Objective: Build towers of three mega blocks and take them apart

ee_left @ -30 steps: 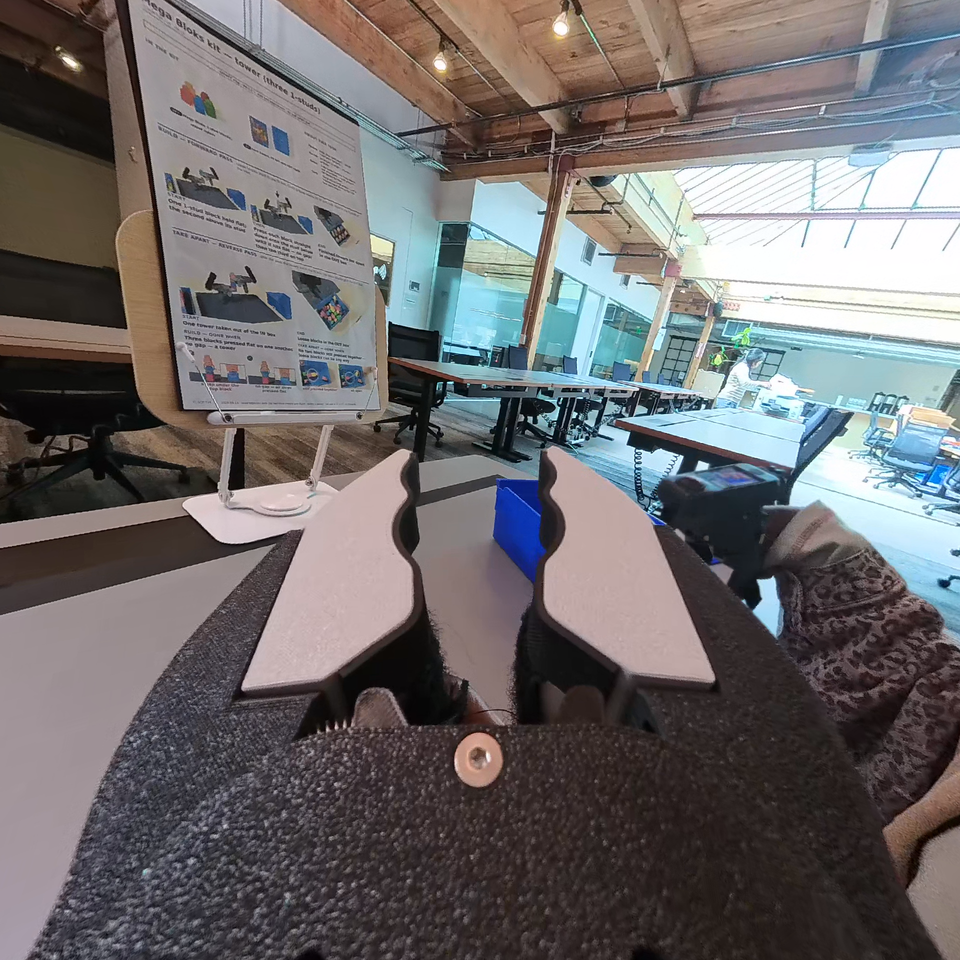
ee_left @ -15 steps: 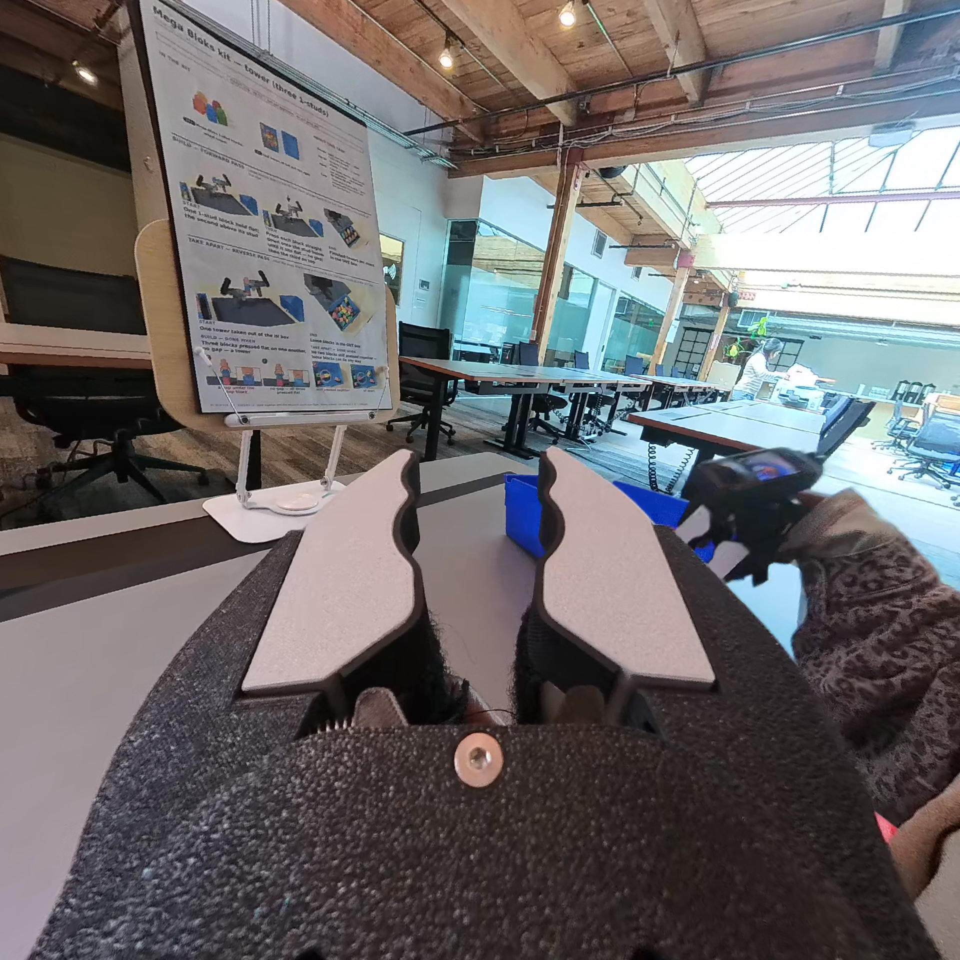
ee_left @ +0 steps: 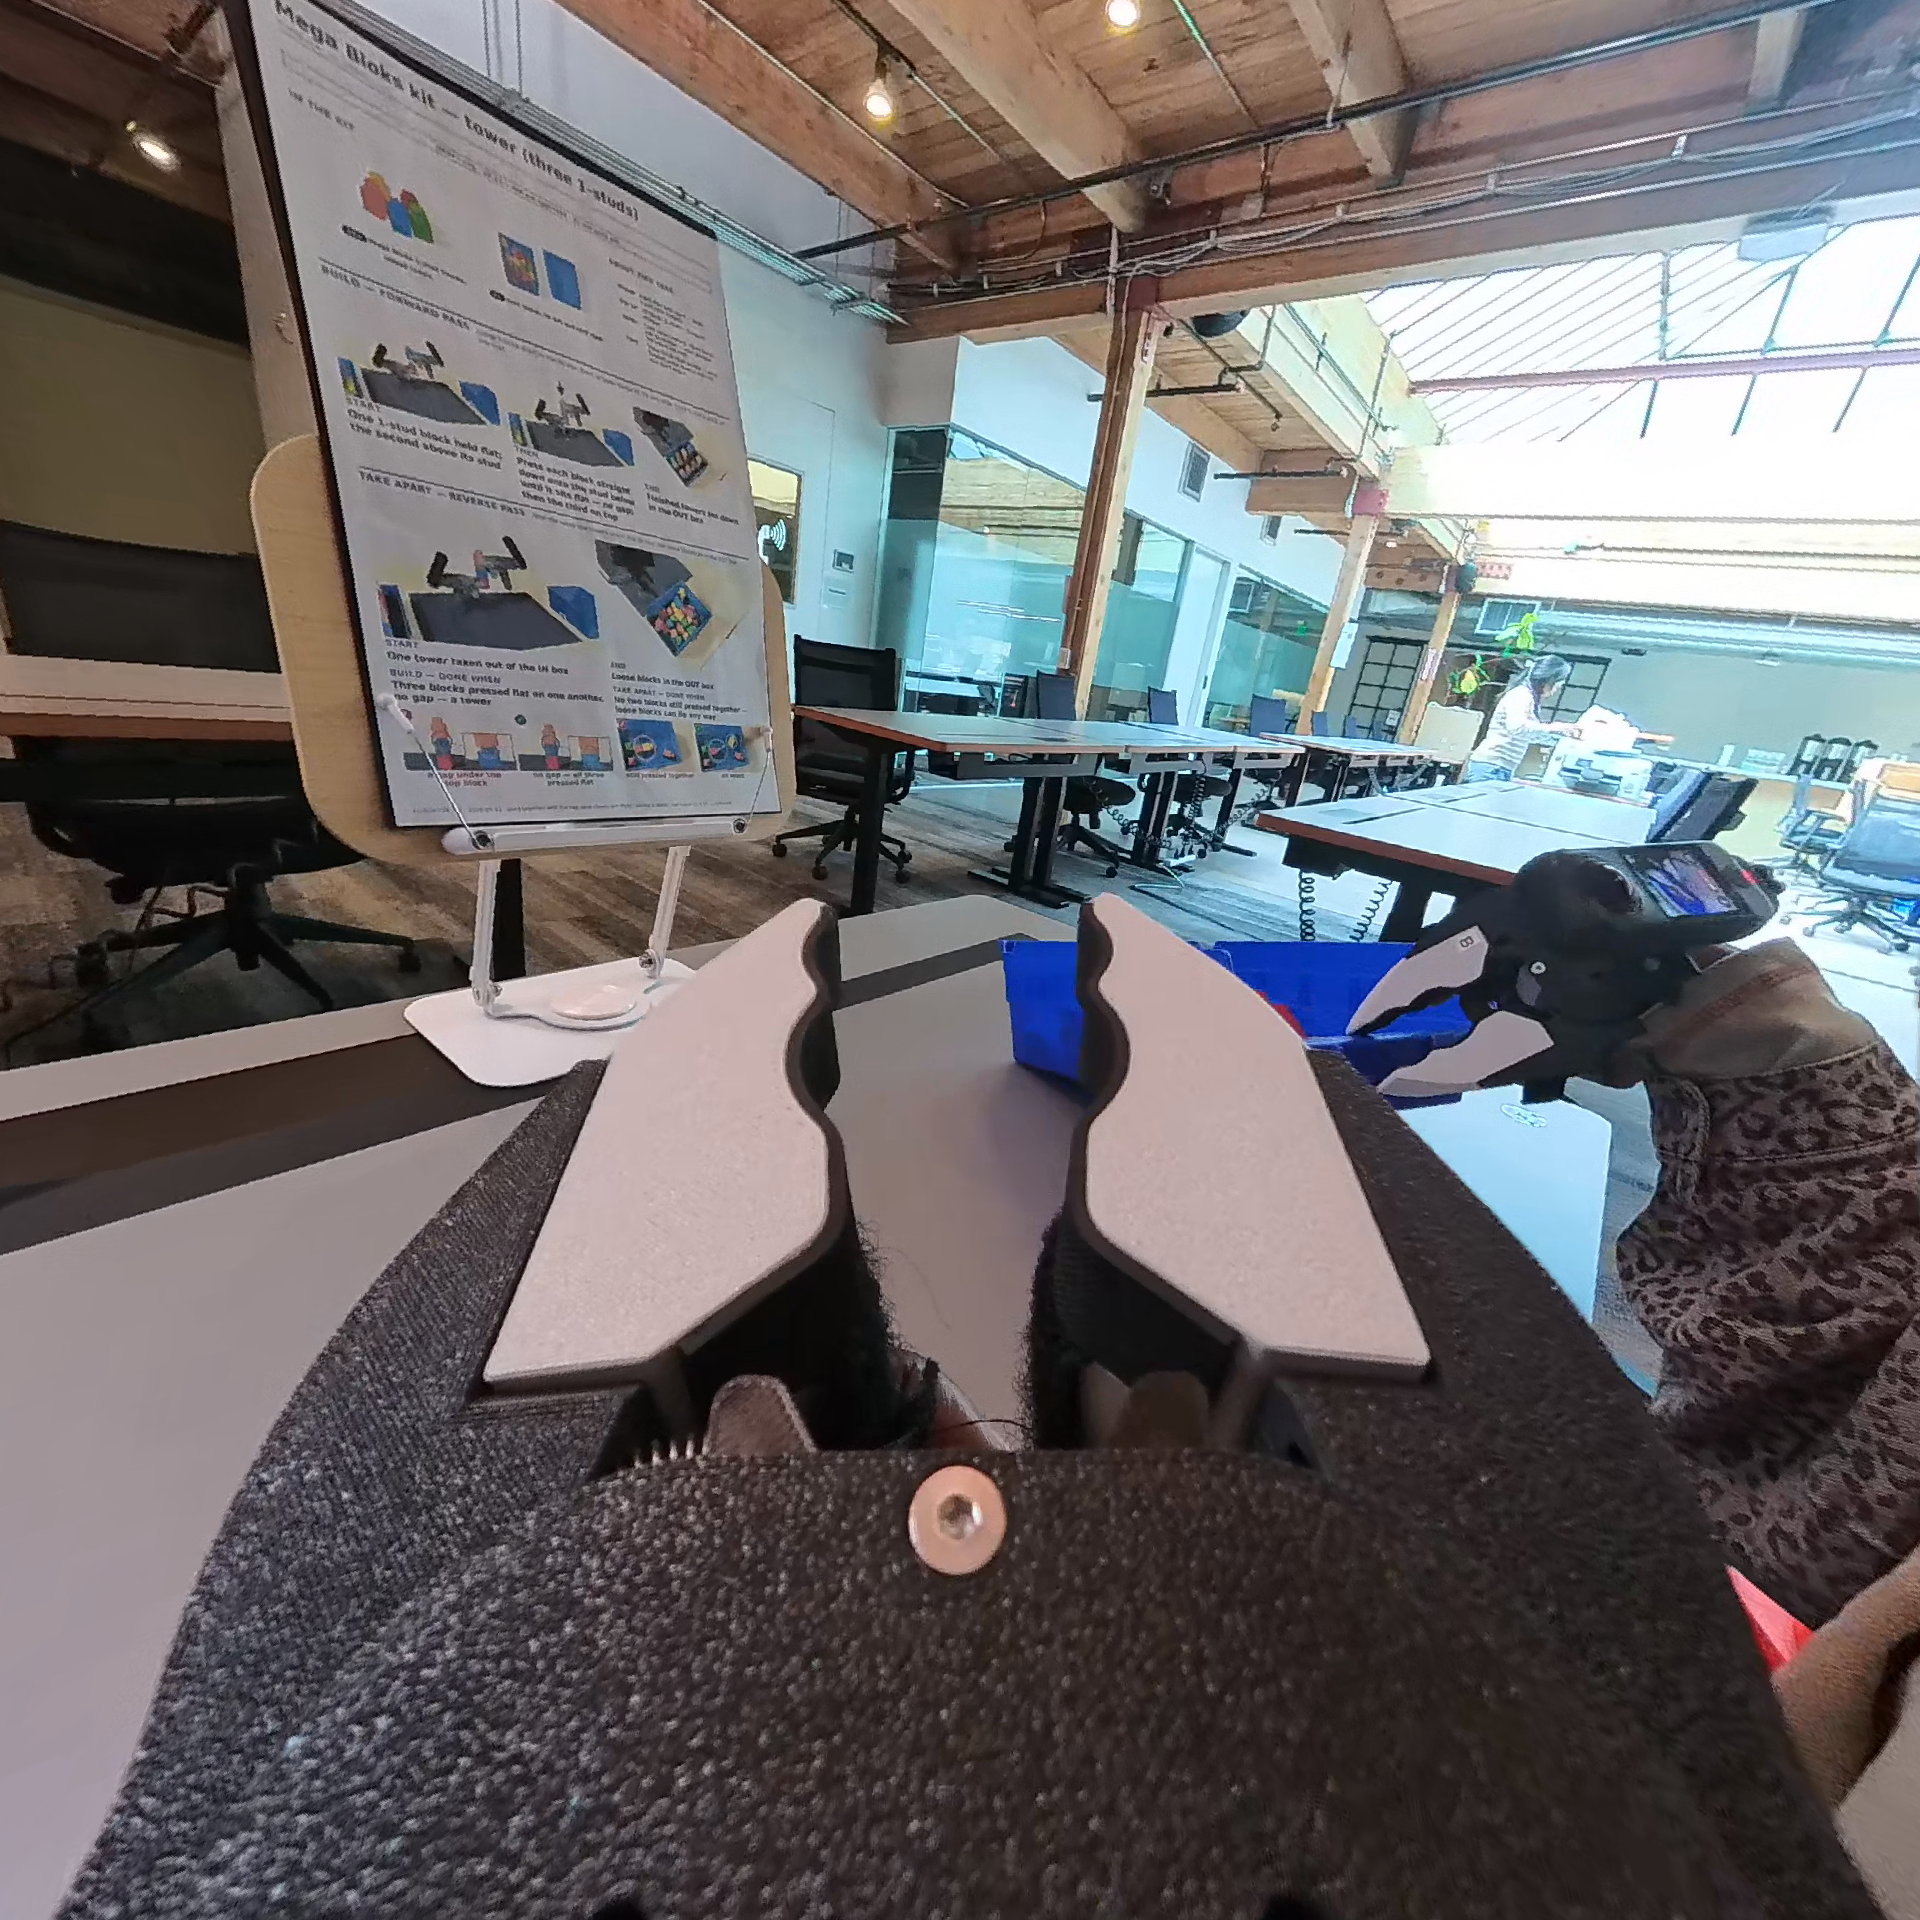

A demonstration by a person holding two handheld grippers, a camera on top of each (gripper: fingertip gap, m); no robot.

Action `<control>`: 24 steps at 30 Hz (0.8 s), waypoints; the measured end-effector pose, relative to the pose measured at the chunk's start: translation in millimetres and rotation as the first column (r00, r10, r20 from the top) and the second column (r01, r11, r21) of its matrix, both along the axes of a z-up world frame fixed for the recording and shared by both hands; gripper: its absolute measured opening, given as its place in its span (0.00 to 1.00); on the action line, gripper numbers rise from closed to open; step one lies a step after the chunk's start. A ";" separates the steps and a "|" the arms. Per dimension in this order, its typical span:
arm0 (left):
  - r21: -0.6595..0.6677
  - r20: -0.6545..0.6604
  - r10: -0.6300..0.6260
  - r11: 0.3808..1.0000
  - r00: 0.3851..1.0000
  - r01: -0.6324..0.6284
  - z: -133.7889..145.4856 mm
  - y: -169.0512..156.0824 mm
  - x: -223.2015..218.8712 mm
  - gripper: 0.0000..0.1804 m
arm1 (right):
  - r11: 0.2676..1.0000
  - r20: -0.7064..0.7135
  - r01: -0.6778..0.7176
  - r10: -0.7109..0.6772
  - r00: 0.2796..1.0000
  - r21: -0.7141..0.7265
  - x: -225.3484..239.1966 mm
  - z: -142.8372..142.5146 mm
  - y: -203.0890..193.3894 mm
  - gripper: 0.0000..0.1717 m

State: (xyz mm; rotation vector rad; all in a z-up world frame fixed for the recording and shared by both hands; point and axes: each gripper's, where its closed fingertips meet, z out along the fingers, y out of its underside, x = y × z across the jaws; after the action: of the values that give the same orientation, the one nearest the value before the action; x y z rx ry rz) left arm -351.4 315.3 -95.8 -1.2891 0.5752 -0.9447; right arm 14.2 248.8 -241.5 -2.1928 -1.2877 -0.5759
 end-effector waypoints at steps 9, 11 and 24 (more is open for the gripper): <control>0.012 -0.012 0.016 1.000 1.000 -0.016 2.0 -0.7 -5.3 0.24 | 0.968 -0.158 -0.113 0.078 0.984 -0.222 -18.6 -48.3 0.4 0.00; 0.022 -0.018 0.038 0.999 0.999 -0.037 4.3 -0.7 -11.0 0.24 | 0.943 -0.161 -0.079 0.028 0.986 -0.322 -13.5 -66.2 -4.1 0.00; -0.005 -0.602 0.563 0.707 0.566 -0.708 -57.6 30.3 -179.0 0.28 | 0.964 -0.318 -0.125 0.046 0.947 -0.234 -33.0 -52.5 4.4 0.00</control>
State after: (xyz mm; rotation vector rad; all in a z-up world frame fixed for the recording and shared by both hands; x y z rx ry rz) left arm -530.3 345.6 -153.4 -1.8546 0.3678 0.0205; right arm -18.9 253.2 -294.0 -2.2987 -1.3341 -0.0258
